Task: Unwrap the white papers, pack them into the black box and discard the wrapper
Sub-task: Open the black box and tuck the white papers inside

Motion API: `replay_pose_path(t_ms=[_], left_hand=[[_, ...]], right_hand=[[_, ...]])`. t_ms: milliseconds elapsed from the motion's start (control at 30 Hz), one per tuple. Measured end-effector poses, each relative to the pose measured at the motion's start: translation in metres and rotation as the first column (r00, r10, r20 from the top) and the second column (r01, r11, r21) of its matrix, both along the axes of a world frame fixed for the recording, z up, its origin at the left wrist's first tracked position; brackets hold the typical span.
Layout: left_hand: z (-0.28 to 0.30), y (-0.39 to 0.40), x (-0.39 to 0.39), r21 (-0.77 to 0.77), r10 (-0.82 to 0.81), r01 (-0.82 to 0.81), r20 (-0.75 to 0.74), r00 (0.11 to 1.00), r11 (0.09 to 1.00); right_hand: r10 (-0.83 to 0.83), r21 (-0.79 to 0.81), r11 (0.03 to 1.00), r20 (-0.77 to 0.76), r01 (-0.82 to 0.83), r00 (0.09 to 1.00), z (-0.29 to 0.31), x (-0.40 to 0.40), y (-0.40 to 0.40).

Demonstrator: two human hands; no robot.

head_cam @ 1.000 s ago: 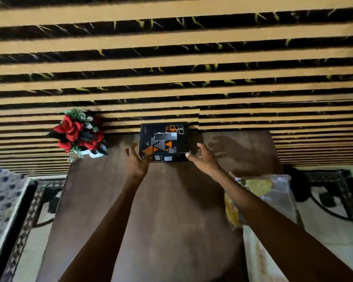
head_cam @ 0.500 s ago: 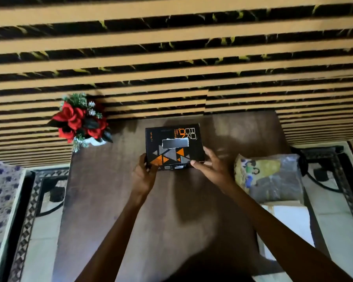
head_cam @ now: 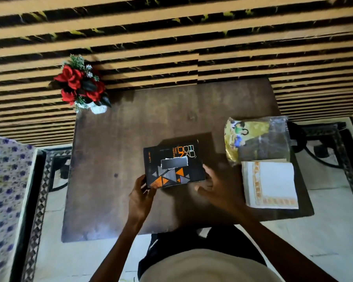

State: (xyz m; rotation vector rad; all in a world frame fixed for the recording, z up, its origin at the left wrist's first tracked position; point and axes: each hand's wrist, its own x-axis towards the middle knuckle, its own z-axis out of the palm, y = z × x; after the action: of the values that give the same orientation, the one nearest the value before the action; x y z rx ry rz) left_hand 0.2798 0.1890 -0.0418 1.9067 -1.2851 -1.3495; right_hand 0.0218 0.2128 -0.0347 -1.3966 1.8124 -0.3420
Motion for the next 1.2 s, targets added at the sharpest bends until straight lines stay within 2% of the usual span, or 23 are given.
replay_pose_path(t_ms=[33,100,167,233,267,367,467,567,733,833,900,967,1033,1100,1200], left_hand=[[0.002,0.000,-0.001,0.003,-0.021,0.021,0.048,0.999,1.000],[0.005,-0.003,-0.006,-0.032,-0.083,0.093,0.217,0.973,0.995],[0.012,-0.014,-0.016,-0.140,-0.177,0.255,0.415,0.892,0.957],[0.018,-0.026,-0.033,-0.232,-0.309,0.527,0.596,0.741,0.817],[0.020,-0.035,-0.043,-0.221,-0.375,0.643,0.656,0.654,0.734],[0.021,-0.066,-0.070,-0.064,-0.541,0.795,0.700,0.467,0.604],[0.013,-0.092,-0.080,0.092,-0.659,0.829,0.656,0.367,0.552],[0.009,-0.099,-0.082,0.153,-0.710,0.826,0.609,0.353,0.542],[0.007,-0.096,-0.079,0.122,-0.713,0.834,0.594,0.373,0.538],[0.005,-0.096,-0.077,0.127,-0.723,0.833,0.577,0.380,0.539],[0.005,-0.096,-0.077,0.131,-0.725,0.830,0.573,0.383,0.542],[0.006,-0.095,-0.078,0.130,-0.721,0.831,0.579,0.380,0.542],[0.007,-0.095,-0.078,0.139,-0.723,0.820,0.568,0.393,0.555],[0.010,-0.099,-0.077,0.120,-0.723,0.843,0.587,0.365,0.524],[0.010,-0.097,-0.078,0.150,-0.730,0.831,0.577,0.366,0.535]], right_hand=[[-0.045,0.066,0.997,0.081,0.040,0.996,-0.004,0.001,0.003],[-0.083,0.083,0.994,0.159,0.070,0.984,-0.011,0.000,0.005],[-0.162,0.112,0.984,0.238,0.139,0.958,-0.013,-0.002,-0.006],[-0.237,0.093,0.971,0.228,0.221,0.944,-0.011,-0.006,-0.020],[-0.245,0.050,0.970,0.192,0.240,0.950,-0.008,-0.009,-0.028],[-0.198,-0.063,0.978,0.042,0.200,0.979,-0.002,-0.015,-0.056],[-0.189,-0.066,0.980,-0.036,0.187,0.981,0.001,-0.012,-0.081],[-0.156,-0.018,0.988,-0.035,0.155,0.987,-0.005,-0.012,-0.093],[-0.243,0.013,0.970,0.114,0.243,0.963,-0.009,-0.012,-0.096],[-0.346,0.174,0.935,0.251,0.309,0.904,-0.003,-0.015,-0.096],[-0.369,0.247,0.919,0.263,0.308,0.891,-0.001,-0.021,-0.095],[-0.372,0.240,0.915,0.192,0.324,0.908,-0.001,-0.023,-0.096],[-0.342,0.174,0.930,0.079,0.325,0.936,-0.002,-0.022,-0.100],[-0.356,0.078,0.930,-0.044,0.359,0.933,0.001,-0.022,-0.099],[-0.260,0.004,0.964,-0.195,0.265,0.946,-0.001,-0.031,-0.089]])
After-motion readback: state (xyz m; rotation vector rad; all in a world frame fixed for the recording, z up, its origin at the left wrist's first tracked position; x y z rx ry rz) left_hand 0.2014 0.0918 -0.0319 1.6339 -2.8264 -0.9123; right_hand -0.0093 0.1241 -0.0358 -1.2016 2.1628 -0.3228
